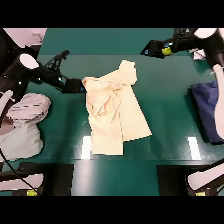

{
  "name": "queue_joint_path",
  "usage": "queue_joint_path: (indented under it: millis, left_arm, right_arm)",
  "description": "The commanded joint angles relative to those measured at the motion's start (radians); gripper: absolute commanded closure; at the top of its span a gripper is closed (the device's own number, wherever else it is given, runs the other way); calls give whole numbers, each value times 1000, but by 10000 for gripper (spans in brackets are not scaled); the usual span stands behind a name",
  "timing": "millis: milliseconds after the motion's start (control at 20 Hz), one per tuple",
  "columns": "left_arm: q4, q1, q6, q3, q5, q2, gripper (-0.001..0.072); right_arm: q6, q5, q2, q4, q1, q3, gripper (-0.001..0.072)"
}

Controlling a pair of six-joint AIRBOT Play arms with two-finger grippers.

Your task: Fold the shirts.

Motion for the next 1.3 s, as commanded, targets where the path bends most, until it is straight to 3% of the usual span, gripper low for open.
queue_joint_path:
  millis: [0,300,450,850,950,1000,1250]
  left_arm:
    - [-3,-53,19,-113,-16,32,94]
    - [22,-241,11,-257,211,29,94]
    - [124,-280,-92,-257,320,29,94]
    - [149,-279,-125,-257,332,-14,116]
    - [146,-279,-124,-257,331,-14,588]
    - [147,-279,-124,-256,331,-13,680]
    - [182,-243,-83,-129,211,38,680]
  right_arm:
    - [-7,234,48,2,-33,18,242]
    - [-6,331,113,0,-1,18,242]
    - [-5,333,133,1,-1,18,242]
    - [5,329,140,1,11,15,242]
    - [6,328,151,2,10,-27,242]
    - [6,325,164,1,10,-69,242]
    - [5,208,320,0,-11,-445,242]
